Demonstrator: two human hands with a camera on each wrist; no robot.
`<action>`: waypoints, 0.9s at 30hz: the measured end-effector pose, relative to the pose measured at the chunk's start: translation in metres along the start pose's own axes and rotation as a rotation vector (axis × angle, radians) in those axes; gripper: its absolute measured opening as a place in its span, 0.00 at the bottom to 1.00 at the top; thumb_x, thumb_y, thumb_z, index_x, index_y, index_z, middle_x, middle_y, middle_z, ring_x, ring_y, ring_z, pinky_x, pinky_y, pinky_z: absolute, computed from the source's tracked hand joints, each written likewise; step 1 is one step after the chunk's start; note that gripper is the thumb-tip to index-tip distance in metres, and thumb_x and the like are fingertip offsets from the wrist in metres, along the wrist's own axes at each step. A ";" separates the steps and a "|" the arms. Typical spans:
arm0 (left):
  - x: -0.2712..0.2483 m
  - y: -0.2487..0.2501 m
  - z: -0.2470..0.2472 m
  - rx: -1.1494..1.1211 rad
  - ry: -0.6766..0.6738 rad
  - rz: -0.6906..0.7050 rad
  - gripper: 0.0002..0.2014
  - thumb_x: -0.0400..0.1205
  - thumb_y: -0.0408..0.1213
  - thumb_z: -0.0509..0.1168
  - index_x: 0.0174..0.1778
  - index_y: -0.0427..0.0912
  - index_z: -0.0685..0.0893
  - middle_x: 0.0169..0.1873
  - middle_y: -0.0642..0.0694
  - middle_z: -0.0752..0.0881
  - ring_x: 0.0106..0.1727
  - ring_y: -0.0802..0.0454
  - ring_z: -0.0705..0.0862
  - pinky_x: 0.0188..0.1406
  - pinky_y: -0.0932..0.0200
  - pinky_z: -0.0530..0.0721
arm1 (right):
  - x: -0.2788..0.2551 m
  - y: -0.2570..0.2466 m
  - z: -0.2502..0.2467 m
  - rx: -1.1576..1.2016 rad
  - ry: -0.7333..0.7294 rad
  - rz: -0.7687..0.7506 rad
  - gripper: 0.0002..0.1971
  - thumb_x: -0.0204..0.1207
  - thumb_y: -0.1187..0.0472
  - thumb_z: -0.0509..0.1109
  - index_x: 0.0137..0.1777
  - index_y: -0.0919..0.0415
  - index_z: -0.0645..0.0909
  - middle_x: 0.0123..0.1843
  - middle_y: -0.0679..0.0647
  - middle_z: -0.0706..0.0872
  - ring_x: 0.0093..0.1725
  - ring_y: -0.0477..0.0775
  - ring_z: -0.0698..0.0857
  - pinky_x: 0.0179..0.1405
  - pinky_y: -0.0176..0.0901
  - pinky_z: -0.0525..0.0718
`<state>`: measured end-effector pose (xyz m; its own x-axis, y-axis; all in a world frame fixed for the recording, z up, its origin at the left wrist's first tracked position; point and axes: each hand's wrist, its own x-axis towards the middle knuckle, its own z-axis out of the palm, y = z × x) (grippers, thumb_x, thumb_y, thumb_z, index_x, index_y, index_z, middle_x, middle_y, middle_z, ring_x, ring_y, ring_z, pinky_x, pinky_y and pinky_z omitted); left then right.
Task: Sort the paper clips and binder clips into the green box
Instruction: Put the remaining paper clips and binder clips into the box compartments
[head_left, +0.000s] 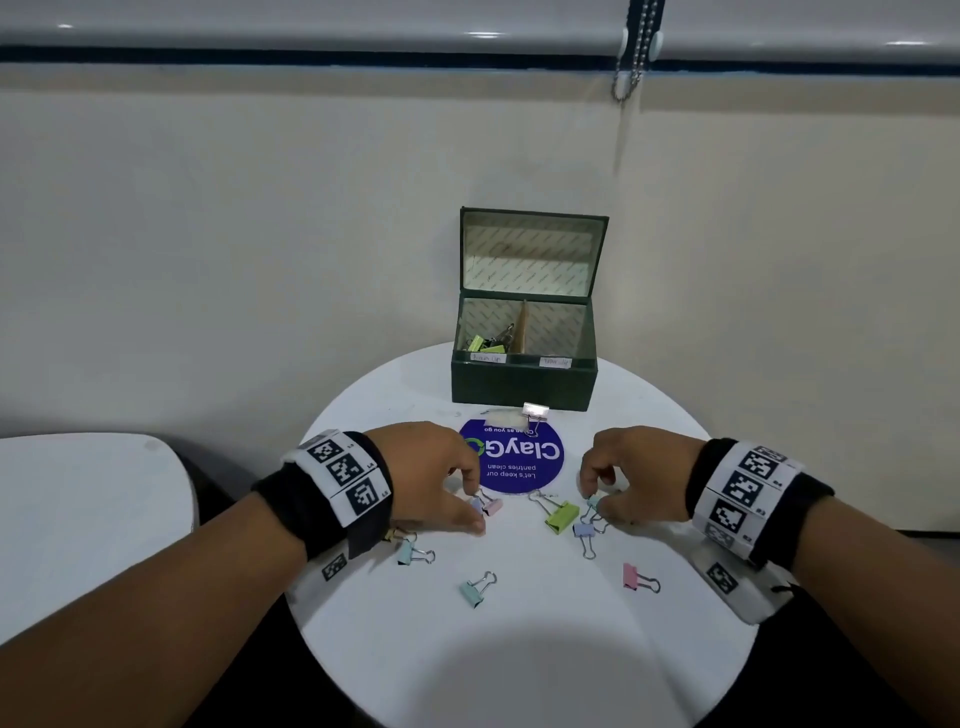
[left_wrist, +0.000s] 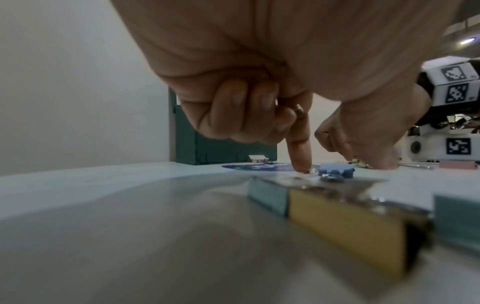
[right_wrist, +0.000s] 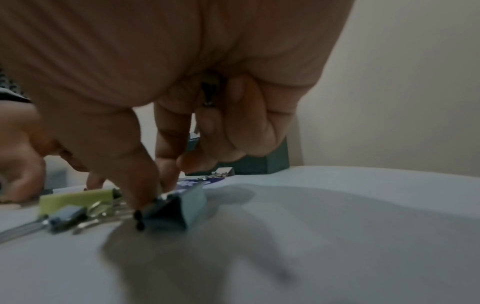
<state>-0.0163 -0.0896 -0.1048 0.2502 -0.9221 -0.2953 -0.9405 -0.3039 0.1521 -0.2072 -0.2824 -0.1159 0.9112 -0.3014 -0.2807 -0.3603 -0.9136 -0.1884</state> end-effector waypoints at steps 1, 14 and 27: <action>0.001 0.000 0.000 0.008 0.007 0.026 0.20 0.72 0.64 0.71 0.55 0.59 0.85 0.56 0.61 0.81 0.55 0.61 0.75 0.57 0.56 0.81 | 0.001 -0.002 -0.002 0.010 -0.003 -0.003 0.05 0.71 0.52 0.75 0.45 0.43 0.83 0.46 0.40 0.82 0.45 0.43 0.82 0.49 0.38 0.83; 0.008 -0.013 0.006 -0.071 0.149 0.119 0.10 0.78 0.54 0.68 0.51 0.56 0.81 0.56 0.61 0.82 0.57 0.59 0.79 0.52 0.64 0.81 | 0.107 -0.047 -0.099 0.320 0.423 0.047 0.06 0.73 0.65 0.72 0.42 0.54 0.78 0.43 0.51 0.85 0.43 0.52 0.84 0.50 0.49 0.89; 0.015 -0.019 0.008 -0.053 0.232 0.097 0.10 0.80 0.53 0.67 0.54 0.58 0.78 0.56 0.58 0.79 0.60 0.56 0.79 0.47 0.66 0.76 | 0.106 -0.020 -0.091 0.525 0.567 0.070 0.15 0.75 0.64 0.76 0.59 0.49 0.82 0.58 0.44 0.84 0.56 0.46 0.84 0.49 0.35 0.83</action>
<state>0.0032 -0.0960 -0.1198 0.2113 -0.9760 -0.0533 -0.9509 -0.2179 0.2198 -0.0850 -0.3205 -0.0560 0.7947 -0.5765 0.1900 -0.3390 -0.6811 -0.6490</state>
